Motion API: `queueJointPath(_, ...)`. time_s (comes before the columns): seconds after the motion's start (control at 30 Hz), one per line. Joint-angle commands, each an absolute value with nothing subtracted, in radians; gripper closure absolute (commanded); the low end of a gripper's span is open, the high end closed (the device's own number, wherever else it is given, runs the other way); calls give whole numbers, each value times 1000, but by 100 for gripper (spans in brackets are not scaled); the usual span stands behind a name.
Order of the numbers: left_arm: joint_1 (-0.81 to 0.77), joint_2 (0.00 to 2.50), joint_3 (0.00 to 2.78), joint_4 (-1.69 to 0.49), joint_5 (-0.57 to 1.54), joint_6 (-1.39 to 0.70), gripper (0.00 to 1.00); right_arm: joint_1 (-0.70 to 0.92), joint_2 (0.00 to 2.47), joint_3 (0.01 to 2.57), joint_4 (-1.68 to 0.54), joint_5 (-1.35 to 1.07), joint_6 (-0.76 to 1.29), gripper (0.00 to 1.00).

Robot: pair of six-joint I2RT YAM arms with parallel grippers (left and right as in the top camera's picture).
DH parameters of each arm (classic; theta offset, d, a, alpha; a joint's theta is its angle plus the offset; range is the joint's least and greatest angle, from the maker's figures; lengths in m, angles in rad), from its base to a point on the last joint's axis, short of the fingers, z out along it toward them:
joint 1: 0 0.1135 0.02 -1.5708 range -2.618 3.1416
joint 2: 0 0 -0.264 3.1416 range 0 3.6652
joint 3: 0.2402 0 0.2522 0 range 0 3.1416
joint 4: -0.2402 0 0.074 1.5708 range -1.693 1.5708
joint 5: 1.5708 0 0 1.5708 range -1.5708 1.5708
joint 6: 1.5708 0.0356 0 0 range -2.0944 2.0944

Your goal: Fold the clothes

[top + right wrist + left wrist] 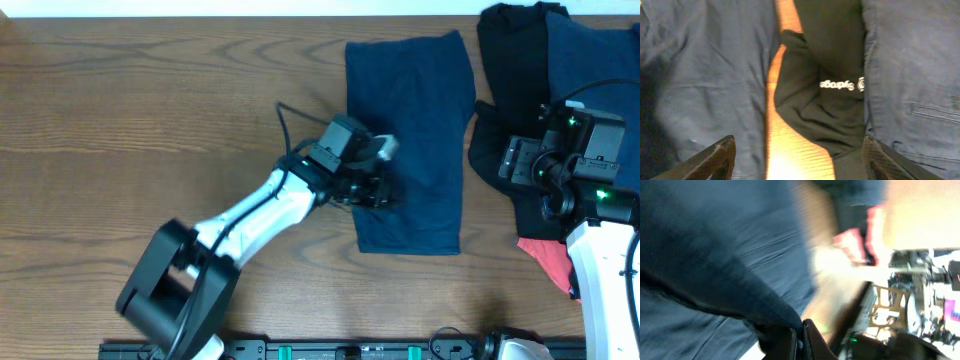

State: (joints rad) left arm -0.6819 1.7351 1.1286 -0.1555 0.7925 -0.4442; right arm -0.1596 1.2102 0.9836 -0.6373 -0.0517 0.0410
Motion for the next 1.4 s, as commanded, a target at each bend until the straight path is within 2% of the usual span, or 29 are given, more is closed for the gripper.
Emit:
queueJointPath(0.0, -747, 1650, 1205, -114, 796, -357, 94, -162, 1203, 997, -662, -161, 40, 22)
queueJointPath(0.3, -796, 1647, 1217, 23, 482, -349, 94, -125, 1203, 997, -885, -359, -41, 22)
queueJointPath(0.47, -795, 1647, 1217, 84, 374, -348, 94, -35, 1203, 997, -954, -435, -93, 17)
queueJointPath(0.57, -795, 1648, 1217, 84, 333, -348, 94, 31, 1203, 997, -973, -452, -114, 14)
queueJointPath(0.7, -795, 1648, 1217, 83, 310, -348, 94, 100, 1202, 997, -970, -450, -118, 7)
queueJointPath(0.9, -796, 1649, 1215, 42, 285, -352, 94, 126, 1189, 997, -920, -452, -114, 3)
queueJointPath(1.03, -796, 1649, 1215, 43, 348, -353, 94, 126, 1191, 997, -863, -357, -69, 15)
queueJointPath(1.07, -795, 1649, 1215, 43, 356, -354, 94, 126, 1192, 997, -855, -318, -51, 22)
queueJointPath(1.23, -795, 1647, 1215, 44, 358, -357, 94, 126, 1213, 995, -842, -232, -33, 89)
queueJointPath(1.3, -795, 1647, 1215, 43, 358, -357, 94, 126, 1219, 994, -842, -232, -18, 99)
queueJointPath(1.37, -795, 1647, 1215, 43, 358, -357, 94, 125, 1222, 994, -833, -232, -11, 99)
